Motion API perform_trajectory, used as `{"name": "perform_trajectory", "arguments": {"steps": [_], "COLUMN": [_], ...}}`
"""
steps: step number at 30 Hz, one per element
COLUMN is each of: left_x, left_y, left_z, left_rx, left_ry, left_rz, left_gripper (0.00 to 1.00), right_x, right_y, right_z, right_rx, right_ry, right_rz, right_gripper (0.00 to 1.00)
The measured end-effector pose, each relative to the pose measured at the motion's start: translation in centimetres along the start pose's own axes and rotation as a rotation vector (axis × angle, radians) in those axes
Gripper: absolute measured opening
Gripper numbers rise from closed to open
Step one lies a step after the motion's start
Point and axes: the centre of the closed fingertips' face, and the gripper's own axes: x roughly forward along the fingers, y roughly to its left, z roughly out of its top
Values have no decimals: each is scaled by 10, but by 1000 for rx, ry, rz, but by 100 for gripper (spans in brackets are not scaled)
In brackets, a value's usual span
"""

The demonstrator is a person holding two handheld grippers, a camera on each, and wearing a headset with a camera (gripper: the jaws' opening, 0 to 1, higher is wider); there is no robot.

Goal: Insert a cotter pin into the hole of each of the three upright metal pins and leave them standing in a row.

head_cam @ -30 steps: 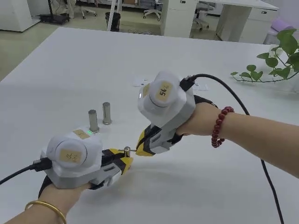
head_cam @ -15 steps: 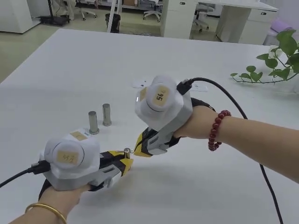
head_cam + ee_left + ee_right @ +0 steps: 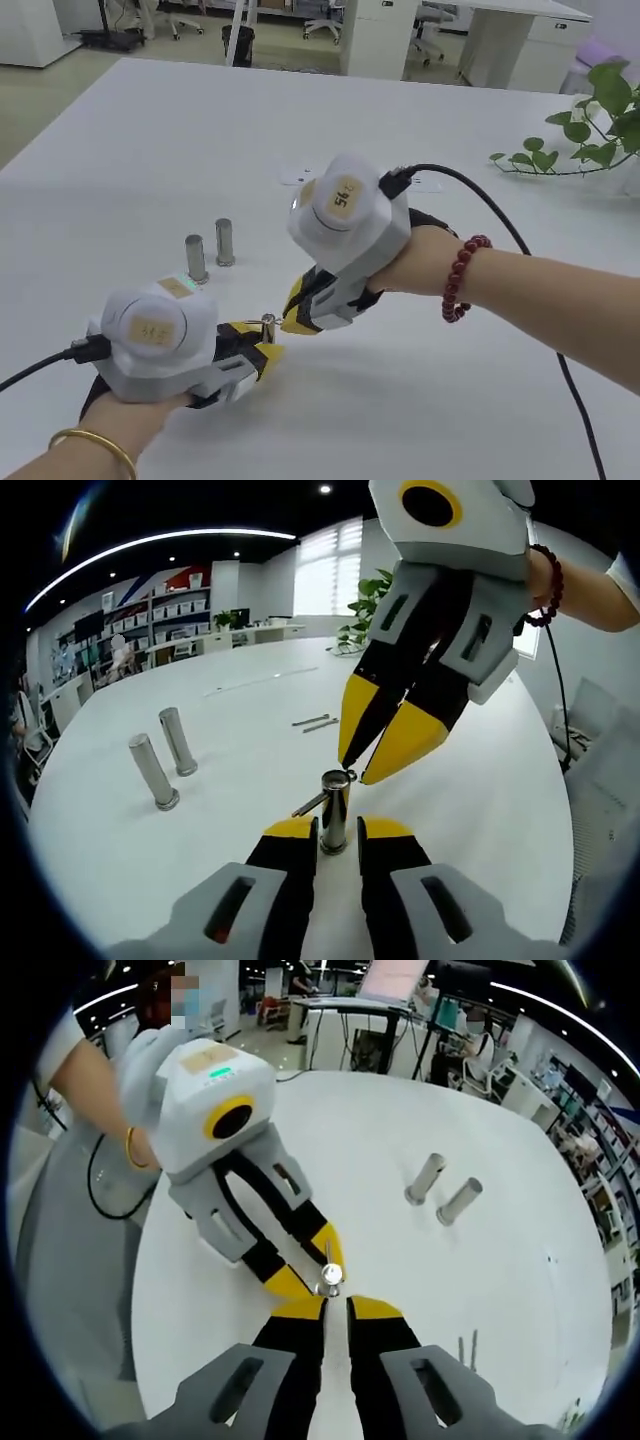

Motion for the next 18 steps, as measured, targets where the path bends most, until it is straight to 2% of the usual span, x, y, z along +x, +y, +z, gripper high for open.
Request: {"name": "perform_trajectory", "arguments": {"steps": [4, 10, 13, 18], "left_x": [-2, -12, -18, -27], "left_y": [1, 3, 2, 1], "left_z": [-2, 2, 1, 1], "left_rx": [0, -12, -11, -16], "left_ry": [13, -5, -10, -25], "left_rz": [-2, -7, -13, -16], "left_gripper": [21, 33, 39, 45], "right_x": [-1, -1, 0, 6], "right_y": [2, 3, 4, 4], "right_z": [1, 12, 16, 17], "right_rx": [17, 57, 55, 44], "right_ry": [-27, -105, -126, -127], "right_rz": [11, 24, 28, 33], "right_gripper": [14, 17, 18, 17]}}
